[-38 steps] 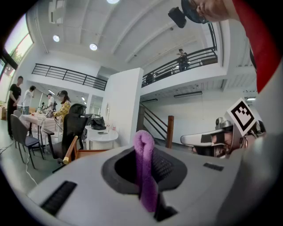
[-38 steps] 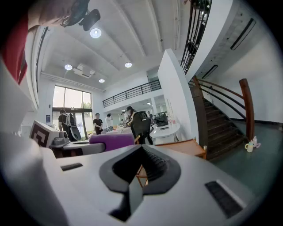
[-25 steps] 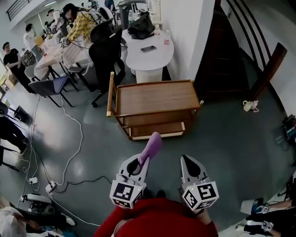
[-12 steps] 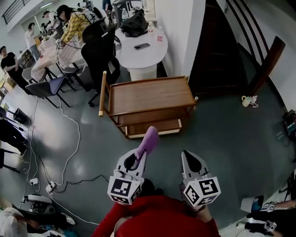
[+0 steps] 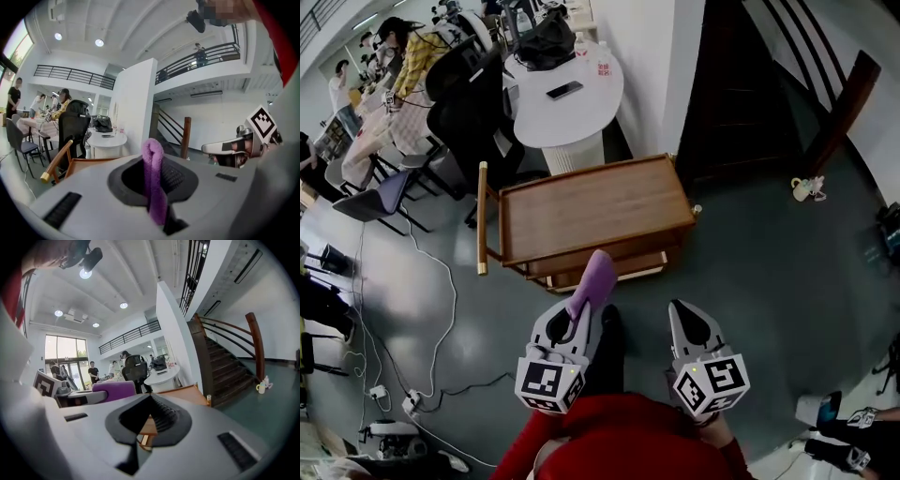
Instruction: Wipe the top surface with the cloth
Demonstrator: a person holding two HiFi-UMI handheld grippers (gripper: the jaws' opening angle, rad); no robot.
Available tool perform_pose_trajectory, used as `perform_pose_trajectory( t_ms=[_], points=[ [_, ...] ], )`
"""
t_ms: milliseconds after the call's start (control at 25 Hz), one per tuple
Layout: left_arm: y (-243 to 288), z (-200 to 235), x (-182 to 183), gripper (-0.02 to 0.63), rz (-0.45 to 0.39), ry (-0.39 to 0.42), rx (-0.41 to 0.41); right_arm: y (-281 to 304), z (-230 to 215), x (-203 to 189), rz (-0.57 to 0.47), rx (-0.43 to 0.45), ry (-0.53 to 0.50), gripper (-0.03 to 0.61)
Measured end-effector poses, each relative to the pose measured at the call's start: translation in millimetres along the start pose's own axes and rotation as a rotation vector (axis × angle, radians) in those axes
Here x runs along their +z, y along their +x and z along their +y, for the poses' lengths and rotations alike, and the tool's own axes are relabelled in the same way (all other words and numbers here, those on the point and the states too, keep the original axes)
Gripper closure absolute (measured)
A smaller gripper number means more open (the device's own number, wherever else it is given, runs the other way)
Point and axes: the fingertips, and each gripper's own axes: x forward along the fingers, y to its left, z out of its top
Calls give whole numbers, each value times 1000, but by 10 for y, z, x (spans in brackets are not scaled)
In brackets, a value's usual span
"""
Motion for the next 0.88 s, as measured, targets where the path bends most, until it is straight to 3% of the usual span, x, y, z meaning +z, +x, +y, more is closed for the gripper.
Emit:
perform_pose_trajectory(
  t_ms=[400, 880],
  points=[
    [1449, 775, 424, 566, 53, -69, -43, 1504, -572, 854, 24, -40, -19, 575],
    [2063, 1137, 416, 566, 125, -138, 45, 2180, -989, 1025, 131, 4, 8, 575]
  ],
)
